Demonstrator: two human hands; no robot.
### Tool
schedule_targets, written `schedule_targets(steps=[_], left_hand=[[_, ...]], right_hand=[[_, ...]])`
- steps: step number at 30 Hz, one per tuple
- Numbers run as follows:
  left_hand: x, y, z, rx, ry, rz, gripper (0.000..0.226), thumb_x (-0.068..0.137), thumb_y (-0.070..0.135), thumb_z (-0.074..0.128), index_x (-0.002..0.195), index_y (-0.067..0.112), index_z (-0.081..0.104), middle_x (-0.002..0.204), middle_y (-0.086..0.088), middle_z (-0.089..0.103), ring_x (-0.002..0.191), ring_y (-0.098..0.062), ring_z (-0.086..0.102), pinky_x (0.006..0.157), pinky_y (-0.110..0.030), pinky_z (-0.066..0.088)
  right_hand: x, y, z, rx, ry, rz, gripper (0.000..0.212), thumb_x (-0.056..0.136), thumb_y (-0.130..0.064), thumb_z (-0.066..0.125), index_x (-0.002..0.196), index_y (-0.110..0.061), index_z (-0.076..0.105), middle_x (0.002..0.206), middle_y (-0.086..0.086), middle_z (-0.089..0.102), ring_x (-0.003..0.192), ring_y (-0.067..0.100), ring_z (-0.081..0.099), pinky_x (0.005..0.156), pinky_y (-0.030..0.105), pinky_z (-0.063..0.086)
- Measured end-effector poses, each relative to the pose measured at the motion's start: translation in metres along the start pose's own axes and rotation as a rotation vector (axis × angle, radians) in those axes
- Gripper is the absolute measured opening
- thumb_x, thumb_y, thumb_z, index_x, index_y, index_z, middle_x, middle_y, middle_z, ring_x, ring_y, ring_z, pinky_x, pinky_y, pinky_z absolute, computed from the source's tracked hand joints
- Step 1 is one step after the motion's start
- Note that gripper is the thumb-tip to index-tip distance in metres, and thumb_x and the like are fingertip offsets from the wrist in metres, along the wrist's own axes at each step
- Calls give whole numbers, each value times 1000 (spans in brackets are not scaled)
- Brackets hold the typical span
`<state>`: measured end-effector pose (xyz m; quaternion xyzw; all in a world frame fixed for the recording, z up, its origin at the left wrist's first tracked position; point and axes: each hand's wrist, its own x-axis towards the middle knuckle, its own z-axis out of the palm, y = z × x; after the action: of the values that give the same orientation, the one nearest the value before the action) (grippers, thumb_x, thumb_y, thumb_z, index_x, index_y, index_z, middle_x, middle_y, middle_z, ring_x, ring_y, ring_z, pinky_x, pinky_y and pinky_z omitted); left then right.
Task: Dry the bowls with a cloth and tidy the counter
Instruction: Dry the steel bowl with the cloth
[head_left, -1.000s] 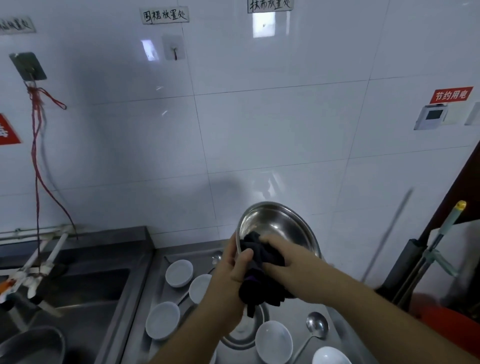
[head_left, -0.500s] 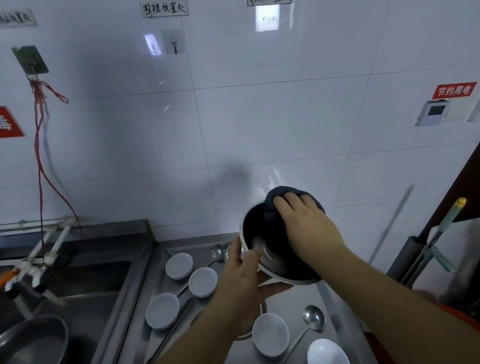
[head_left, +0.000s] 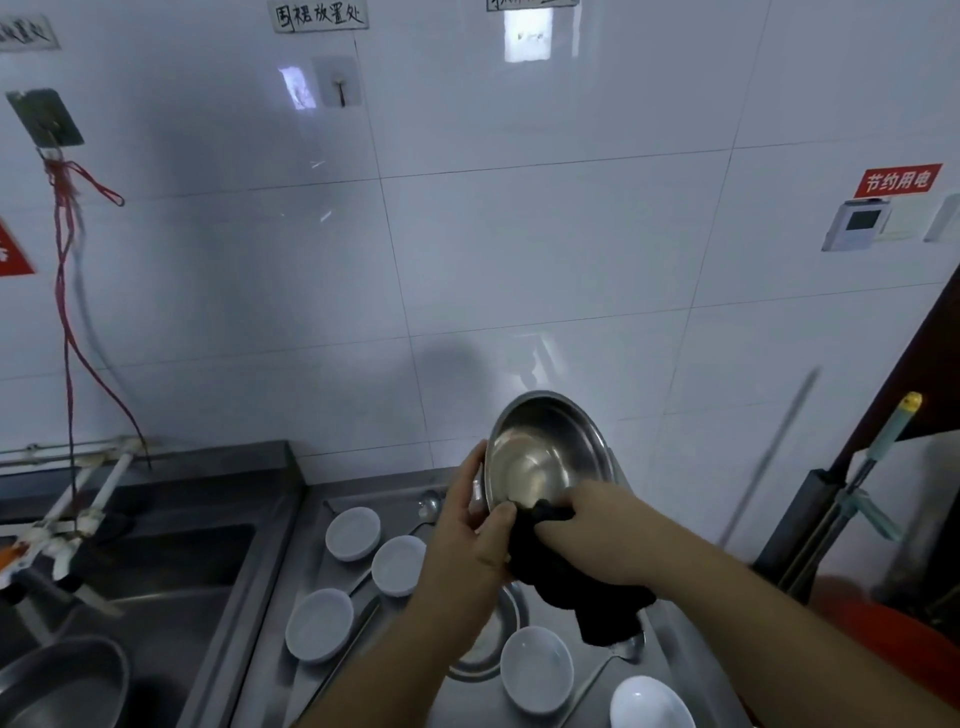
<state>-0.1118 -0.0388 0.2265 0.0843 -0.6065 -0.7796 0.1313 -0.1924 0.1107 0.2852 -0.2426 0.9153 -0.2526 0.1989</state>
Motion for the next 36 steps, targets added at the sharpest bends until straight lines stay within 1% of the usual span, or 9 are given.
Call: schedule_targets(steps=[6,9,13,17,20,23,29,33,36], left_hand=[[-9,-13,-2,58,-77,-117,57,104,16,53,141,59,51,116,4,78,109,-21,76,71,-43,66],[-15,-16,1,67,-97,-148,58,107,10,49,149,50,45,115,-3,78,108,-26,77,73,-45,66],[-16,-14,5,37,-42,-110,58,107,7,48,140,54,53,113,-5,78,107,-26,77,71,-48,66],[-10,-9,2,37,39,-63,56,97,17,58,123,67,59,116,-5,77,109,-25,75,68,-46,66],[-8,-15,-3,30,66,-22,61,89,20,62,126,69,58,125,-5,75,112,-24,75,70,-45,66],[-7,-19,-7,116,54,56,68,89,19,61,136,67,51,137,-4,70,120,-22,72,83,-38,65],[-3,-20,-25,433,-75,166,75,92,27,62,151,64,35,136,3,65,113,-12,72,90,-24,60],[0,-20,-39,580,-164,145,77,87,43,64,151,68,29,124,21,66,113,-5,70,89,-27,62],[8,-12,-54,768,-252,156,77,86,52,65,151,68,27,133,33,54,123,0,61,100,-31,60]], right_hand=[[1,20,30,538,59,-146,25,87,-22,62,106,-35,71,96,-4,77,87,13,75,79,34,61],[16,22,35,444,330,-244,21,88,-19,65,102,-35,64,92,-18,70,87,-1,65,71,11,45],[35,20,35,137,544,-159,6,94,-23,59,96,-27,55,89,-14,62,85,8,63,70,24,44],[43,6,33,-170,352,109,23,101,-21,47,121,-13,57,118,9,66,109,33,66,81,35,47],[42,3,25,-289,67,64,27,105,-24,45,102,-7,66,102,13,68,92,29,66,72,32,47],[36,8,23,121,-82,78,34,98,-37,50,85,-13,69,84,9,71,81,24,70,69,33,52],[31,9,31,1186,-59,213,29,100,-22,54,118,-9,73,106,17,80,99,33,79,85,46,64],[31,11,23,1773,-52,228,48,96,-39,56,93,0,84,99,22,80,82,38,80,65,49,64],[25,14,22,1946,-164,135,61,95,-57,61,90,-1,84,94,21,79,83,37,79,71,47,64]])
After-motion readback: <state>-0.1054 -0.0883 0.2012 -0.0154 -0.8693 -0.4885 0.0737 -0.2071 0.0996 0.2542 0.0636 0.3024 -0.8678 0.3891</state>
